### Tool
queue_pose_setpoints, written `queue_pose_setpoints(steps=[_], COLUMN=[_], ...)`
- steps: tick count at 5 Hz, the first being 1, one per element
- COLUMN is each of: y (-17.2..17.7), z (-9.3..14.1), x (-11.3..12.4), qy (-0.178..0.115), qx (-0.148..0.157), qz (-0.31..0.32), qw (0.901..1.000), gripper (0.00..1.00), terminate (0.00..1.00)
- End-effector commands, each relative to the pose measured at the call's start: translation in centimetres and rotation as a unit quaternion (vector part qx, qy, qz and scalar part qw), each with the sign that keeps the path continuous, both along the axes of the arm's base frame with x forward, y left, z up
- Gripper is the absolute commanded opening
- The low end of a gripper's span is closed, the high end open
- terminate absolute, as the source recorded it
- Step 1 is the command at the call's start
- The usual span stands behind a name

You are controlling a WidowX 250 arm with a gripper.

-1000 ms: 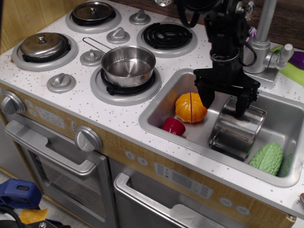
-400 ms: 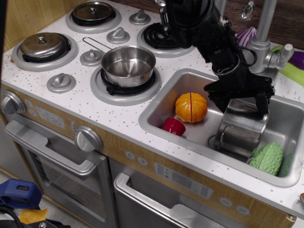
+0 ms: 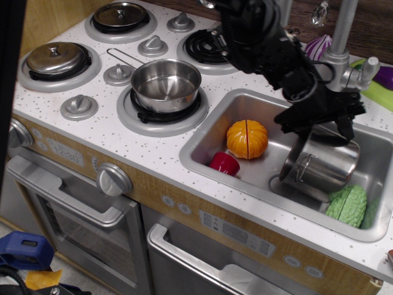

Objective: Flip pot upright in sink

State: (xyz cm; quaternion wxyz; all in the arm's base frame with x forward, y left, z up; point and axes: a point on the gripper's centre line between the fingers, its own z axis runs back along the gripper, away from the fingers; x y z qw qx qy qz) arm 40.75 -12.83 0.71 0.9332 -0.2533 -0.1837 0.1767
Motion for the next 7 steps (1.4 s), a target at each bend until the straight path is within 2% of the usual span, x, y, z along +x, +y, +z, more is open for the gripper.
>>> queue_pose_setpoints(steps=[1,2,3,4,5,7], y=[-0.6,0.1,0.6,0.8,0.1,0.1], z=[0.8,1.5,1.9,1.9,1.6,1.6], x=[0.4,1.1,1.9,2.2,1.7,1.7], qy=[-0.012,-0.002,-0.006,-0.012,-0.028,-0.028], qx=[0.024,0.106,0.172,0.201,0.217,0.217], qz=[-0.003,-0.02,-0.033,-0.041,-0.052,-0.052], qw=[0.9996,0.9942,0.9846,0.9787,0.9745,0.9745], gripper=[0.0,0.0,0.0,0.0,1.0,1.0], terminate=[0.0,0.0,0.0,0.0,0.0,0.0])
